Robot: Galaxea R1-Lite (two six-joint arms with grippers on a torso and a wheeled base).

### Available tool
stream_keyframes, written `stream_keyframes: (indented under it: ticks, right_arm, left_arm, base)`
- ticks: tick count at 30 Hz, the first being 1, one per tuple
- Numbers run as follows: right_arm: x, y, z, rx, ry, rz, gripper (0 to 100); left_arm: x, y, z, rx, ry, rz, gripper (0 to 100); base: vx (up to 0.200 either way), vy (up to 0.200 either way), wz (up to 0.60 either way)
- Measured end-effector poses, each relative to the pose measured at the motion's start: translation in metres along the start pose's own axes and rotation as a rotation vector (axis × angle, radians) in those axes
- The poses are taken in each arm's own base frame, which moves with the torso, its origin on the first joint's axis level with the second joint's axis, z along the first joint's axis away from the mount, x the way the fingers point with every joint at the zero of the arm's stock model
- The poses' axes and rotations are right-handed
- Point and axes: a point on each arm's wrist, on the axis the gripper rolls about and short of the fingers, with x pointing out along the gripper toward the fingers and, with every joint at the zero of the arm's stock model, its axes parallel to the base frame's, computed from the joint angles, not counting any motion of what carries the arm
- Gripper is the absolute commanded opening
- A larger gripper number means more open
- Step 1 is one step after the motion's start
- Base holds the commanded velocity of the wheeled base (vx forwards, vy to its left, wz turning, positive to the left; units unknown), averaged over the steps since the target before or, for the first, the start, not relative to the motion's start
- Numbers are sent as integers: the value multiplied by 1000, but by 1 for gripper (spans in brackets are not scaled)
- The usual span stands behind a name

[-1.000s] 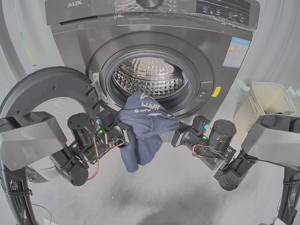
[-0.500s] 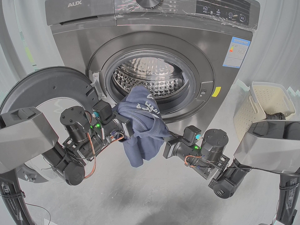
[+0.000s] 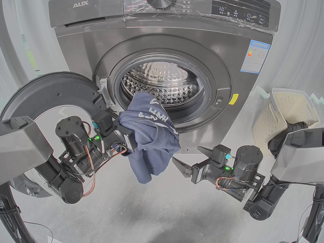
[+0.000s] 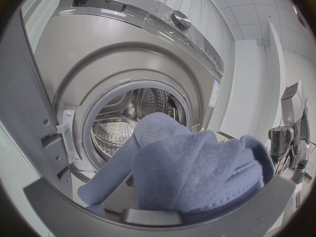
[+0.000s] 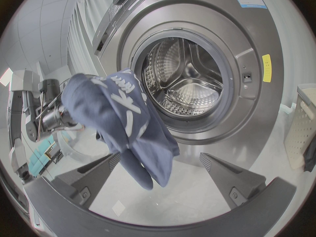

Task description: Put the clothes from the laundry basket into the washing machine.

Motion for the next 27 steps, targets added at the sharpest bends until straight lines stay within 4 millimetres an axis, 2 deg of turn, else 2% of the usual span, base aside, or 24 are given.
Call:
stream_keyframes:
  ticks: [6, 12, 16, 27]
  right_arm:
    - [-16, -27, 3, -21, 27, -56, 100]
    - [-25, -45, 2, -24, 49, -103, 100]
    - [-26, -47, 3, -25, 49, -109, 100]
    - [-27, -44, 4, -28, 49, -91, 100]
  left_arm:
    - [-7, 4, 5, 3, -1, 20, 0]
    - [-13, -1, -3, 4, 42, 10, 0]
    - [-14, -7, -5, -2, 52, -8, 0]
    - [-11, -16, -11, -3, 68, -34, 0]
  base:
    - [0, 0, 0]
    - [0, 0, 0]
    - [0, 0, 0]
    - [200, 0, 0]
